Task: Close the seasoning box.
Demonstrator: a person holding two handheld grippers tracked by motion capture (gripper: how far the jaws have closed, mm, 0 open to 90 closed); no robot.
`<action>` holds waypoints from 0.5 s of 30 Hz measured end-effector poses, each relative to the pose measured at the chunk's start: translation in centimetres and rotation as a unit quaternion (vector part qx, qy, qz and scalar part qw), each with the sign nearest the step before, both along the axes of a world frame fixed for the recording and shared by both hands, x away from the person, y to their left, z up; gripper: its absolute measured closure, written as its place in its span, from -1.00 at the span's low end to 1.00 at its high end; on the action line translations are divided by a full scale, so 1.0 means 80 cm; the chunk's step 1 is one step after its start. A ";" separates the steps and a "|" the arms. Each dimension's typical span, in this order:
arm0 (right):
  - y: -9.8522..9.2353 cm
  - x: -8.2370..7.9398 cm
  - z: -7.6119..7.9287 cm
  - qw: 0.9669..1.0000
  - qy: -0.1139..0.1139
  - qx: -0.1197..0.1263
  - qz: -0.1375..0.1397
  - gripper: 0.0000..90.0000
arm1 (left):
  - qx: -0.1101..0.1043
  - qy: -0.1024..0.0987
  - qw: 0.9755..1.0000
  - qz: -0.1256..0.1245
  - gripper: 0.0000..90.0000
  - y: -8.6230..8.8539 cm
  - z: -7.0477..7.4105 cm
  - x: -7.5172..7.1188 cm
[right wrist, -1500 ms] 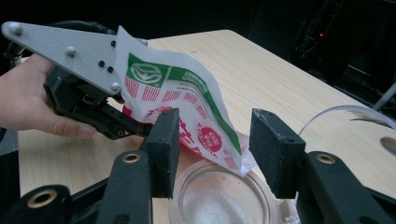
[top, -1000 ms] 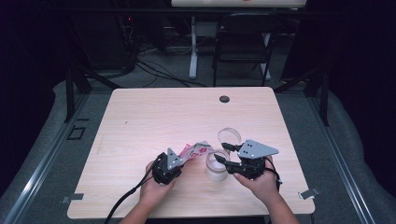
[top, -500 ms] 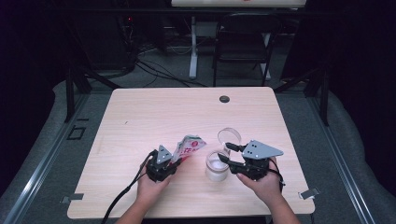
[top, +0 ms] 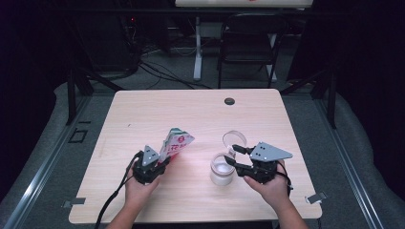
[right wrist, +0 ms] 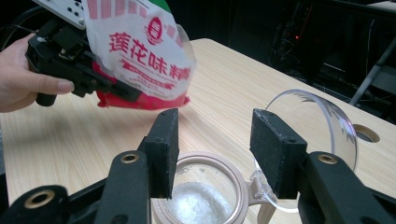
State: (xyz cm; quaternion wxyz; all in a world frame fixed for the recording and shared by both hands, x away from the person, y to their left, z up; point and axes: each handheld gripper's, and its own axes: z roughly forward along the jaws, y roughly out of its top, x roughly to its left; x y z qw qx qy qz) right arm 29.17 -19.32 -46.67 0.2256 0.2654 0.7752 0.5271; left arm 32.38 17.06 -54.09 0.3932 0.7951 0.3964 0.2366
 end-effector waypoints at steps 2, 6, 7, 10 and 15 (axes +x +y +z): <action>-0.001 0.000 0.000 1.000 0.001 0.001 -0.002 0.15 | -0.001 -0.002 1.000 0.014 0.65 0.012 0.002 -0.002; -0.001 0.000 0.000 1.000 0.004 0.001 -0.001 0.15 | 0.000 -0.001 0.999 0.035 0.65 0.030 0.002 -0.004; -0.001 0.001 0.000 1.000 0.005 0.001 -0.001 0.15 | 0.002 0.000 0.999 0.037 0.65 0.033 0.002 -0.005; -0.001 0.000 0.000 1.000 0.006 0.001 -0.001 0.15 | 0.004 -0.002 0.999 0.050 0.65 0.044 0.002 -0.007; -0.003 0.002 -0.001 1.000 0.011 0.008 -0.004 0.14 | -0.001 -0.003 0.997 0.075 0.65 0.060 -0.001 -0.008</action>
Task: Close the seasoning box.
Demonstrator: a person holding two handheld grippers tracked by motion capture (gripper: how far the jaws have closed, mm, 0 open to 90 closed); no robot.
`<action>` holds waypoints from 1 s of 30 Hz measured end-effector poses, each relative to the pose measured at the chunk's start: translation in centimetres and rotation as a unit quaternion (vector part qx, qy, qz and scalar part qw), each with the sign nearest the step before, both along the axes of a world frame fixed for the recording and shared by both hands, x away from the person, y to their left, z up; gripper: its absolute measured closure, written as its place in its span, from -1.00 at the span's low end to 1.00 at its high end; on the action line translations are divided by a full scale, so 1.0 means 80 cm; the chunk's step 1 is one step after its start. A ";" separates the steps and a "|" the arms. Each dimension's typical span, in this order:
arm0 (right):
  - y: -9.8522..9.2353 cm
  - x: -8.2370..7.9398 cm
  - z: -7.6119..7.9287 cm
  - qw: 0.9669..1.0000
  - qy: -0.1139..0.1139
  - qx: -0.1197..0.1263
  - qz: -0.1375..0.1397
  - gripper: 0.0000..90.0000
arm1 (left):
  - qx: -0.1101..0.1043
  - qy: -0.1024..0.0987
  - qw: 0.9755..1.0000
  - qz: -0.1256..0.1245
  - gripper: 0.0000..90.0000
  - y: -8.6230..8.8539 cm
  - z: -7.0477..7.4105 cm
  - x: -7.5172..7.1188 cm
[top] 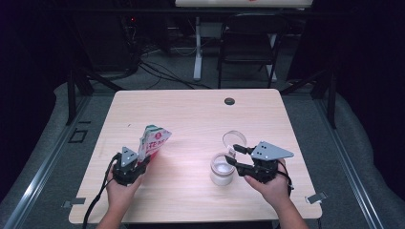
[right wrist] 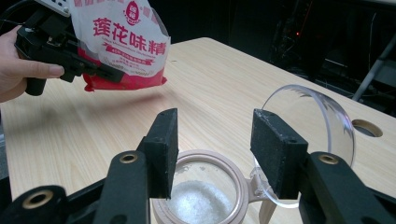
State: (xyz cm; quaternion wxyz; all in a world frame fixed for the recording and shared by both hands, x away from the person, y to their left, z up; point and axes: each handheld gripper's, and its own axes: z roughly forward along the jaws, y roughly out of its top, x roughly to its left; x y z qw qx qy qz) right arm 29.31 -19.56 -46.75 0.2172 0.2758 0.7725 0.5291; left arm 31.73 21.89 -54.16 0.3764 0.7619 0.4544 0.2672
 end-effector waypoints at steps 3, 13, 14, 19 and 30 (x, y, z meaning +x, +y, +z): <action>-0.001 0.001 -0.001 1.000 0.004 -0.001 -0.001 0.14 | -0.004 0.001 1.000 0.015 0.65 0.007 -0.003 0.000; -0.010 0.003 0.000 1.000 0.009 0.006 -0.009 0.19 | 0.008 0.000 0.998 0.061 0.66 0.027 -0.009 0.000; -0.010 0.003 0.000 1.000 0.009 0.006 -0.009 0.20 | 0.013 0.000 0.998 0.065 0.66 0.028 -0.009 0.000; -0.011 0.003 0.000 1.000 0.010 0.002 -0.008 0.22 | 0.025 -0.002 0.995 0.093 0.65 0.033 -0.014 0.002; -0.014 0.004 0.000 1.000 0.009 0.007 -0.013 0.24 | 0.036 0.001 0.986 0.161 0.65 0.048 -0.020 0.003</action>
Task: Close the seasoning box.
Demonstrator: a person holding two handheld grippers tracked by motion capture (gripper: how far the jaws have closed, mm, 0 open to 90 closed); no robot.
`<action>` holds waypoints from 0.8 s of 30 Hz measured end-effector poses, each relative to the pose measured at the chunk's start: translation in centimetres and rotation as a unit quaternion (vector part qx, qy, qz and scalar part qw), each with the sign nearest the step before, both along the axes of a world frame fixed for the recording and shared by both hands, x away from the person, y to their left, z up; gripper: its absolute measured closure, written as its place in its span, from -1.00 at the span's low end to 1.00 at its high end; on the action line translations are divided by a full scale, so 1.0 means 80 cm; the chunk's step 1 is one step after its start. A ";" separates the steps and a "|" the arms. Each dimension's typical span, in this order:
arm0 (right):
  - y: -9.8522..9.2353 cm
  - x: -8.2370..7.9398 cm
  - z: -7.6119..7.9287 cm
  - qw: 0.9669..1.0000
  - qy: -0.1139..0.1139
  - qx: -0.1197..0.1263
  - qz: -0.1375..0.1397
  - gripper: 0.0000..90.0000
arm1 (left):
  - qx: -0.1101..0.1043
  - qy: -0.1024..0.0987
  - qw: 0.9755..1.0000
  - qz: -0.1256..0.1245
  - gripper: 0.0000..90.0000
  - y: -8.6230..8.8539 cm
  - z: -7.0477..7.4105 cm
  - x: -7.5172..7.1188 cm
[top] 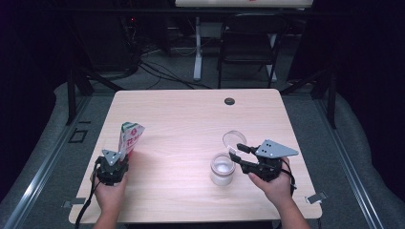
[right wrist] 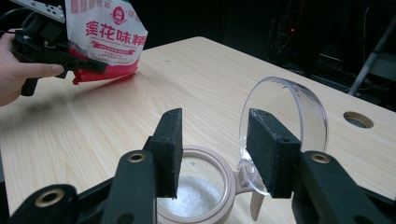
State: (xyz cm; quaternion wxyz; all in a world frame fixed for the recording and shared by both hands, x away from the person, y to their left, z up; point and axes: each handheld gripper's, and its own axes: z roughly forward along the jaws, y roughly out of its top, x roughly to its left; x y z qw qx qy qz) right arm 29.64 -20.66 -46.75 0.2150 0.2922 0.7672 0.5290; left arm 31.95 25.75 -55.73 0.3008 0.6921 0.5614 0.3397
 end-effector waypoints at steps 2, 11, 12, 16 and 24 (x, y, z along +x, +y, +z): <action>0.000 0.000 0.000 1.000 0.001 0.003 0.000 0.24 | 0.000 0.005 1.000 -0.003 0.63 0.001 -0.003 0.001; -0.001 0.000 0.000 1.000 0.001 0.007 -0.004 0.20 | 0.001 -0.001 1.000 -0.031 0.35 -0.005 -0.003 -0.001; -0.001 0.000 0.000 1.000 0.001 0.007 -0.004 0.20 | 0.004 -0.006 0.999 -0.036 0.26 -0.006 -0.002 -0.001; -0.002 0.000 0.001 1.000 -0.001 0.008 -0.004 0.19 | -0.001 -0.020 0.999 -0.042 -0.19 -0.012 0.002 -0.005; -0.008 -0.001 0.006 1.000 -0.006 0.013 -0.014 0.17 | -0.029 -0.028 0.995 -0.087 -0.33 -0.019 0.008 -0.011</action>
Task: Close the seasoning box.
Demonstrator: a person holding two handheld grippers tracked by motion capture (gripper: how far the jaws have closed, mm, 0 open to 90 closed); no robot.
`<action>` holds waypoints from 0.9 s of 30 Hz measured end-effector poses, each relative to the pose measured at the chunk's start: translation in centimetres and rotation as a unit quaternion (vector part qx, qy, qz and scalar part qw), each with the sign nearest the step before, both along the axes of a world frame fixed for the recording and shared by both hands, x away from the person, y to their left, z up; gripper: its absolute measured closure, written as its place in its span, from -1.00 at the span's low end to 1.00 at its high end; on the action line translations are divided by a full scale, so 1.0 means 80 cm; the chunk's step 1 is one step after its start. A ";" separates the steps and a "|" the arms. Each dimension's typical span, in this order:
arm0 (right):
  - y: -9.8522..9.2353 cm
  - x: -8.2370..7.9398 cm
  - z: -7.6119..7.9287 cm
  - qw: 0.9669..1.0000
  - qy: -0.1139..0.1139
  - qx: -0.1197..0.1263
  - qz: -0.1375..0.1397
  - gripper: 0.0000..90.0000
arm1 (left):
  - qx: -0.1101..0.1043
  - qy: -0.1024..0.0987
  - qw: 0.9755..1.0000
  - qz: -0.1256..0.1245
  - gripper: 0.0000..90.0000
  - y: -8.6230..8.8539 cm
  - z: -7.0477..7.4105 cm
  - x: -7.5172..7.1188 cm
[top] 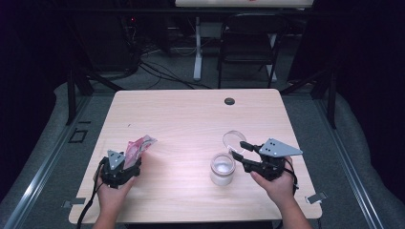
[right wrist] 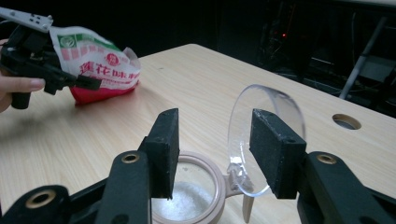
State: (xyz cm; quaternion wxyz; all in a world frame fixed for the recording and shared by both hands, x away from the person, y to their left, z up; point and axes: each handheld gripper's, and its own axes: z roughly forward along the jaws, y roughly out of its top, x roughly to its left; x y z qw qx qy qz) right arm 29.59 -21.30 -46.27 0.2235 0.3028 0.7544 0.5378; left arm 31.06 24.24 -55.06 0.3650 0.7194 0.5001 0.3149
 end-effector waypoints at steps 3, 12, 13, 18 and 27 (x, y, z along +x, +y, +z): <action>-0.005 0.001 0.003 1.000 -0.004 0.008 -0.009 0.16 | -0.005 -0.002 1.000 -0.012 -0.33 -0.005 0.004 -0.004; -0.022 0.011 0.001 0.999 0.015 0.022 -0.040 0.15 | -0.040 -0.013 0.998 -0.039 -0.33 -0.015 0.013 -0.014; -0.024 0.013 0.000 0.999 0.018 0.020 -0.041 0.15 | -0.039 -0.012 0.998 -0.042 -0.33 -0.017 0.014 -0.015; -0.024 0.023 -0.010 0.998 0.037 0.018 -0.053 0.12 | -0.032 -0.009 0.998 -0.059 -0.32 -0.027 0.014 -0.022; -0.019 0.037 -0.023 0.997 0.055 0.007 -0.057 0.04 | -0.020 -0.006 0.995 -0.097 -0.31 -0.052 0.012 -0.031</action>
